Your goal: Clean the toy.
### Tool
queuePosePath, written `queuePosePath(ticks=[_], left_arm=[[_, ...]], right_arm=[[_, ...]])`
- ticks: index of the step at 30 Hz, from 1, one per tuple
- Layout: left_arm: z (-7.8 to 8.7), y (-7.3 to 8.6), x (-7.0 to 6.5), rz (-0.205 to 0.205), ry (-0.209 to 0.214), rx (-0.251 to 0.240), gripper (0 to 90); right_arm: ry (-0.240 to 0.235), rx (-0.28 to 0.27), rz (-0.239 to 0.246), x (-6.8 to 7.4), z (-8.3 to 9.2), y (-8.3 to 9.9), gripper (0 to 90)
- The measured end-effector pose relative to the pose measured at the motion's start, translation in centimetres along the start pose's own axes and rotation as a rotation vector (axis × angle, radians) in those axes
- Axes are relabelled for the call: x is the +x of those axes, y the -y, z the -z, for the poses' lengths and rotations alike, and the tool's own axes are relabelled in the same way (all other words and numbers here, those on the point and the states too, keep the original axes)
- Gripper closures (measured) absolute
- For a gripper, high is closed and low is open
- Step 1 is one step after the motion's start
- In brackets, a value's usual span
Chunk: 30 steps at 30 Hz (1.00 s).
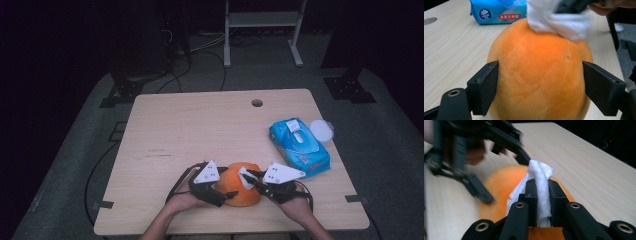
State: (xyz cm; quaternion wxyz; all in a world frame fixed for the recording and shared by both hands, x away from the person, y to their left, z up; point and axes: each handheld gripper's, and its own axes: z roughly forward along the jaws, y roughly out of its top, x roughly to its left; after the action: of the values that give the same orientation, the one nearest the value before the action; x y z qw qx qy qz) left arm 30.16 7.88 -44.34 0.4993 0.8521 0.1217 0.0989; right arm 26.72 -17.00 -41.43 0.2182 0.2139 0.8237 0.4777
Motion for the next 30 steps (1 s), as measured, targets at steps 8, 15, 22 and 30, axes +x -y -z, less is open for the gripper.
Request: queuePosePath(ticks=[8,15,22,30], left_arm=[[-0.6,0.1,1.4,0.182,0.045,0.024,2.8],[0.4,-1.2,0.2,0.026,-0.06,-0.025,28.9],[0.5,-1.3,-0.4,-0.079,-0.103,0.02,24.8],[0.0,-0.2,1.3,0.16,-0.053,-0.018,12.6]], right_arm=[[-0.013,0.013,-0.091,-1.9,0.9,1.5,78.8],[0.003,-0.023,-0.059,-1.0,0.9,0.1,78.8],[-0.014,-0.051,-0.037,-0.4,0.7,-0.6,78.9],[-0.003,0.0,-0.053,-0.8,0.1,0.4,78.9]])
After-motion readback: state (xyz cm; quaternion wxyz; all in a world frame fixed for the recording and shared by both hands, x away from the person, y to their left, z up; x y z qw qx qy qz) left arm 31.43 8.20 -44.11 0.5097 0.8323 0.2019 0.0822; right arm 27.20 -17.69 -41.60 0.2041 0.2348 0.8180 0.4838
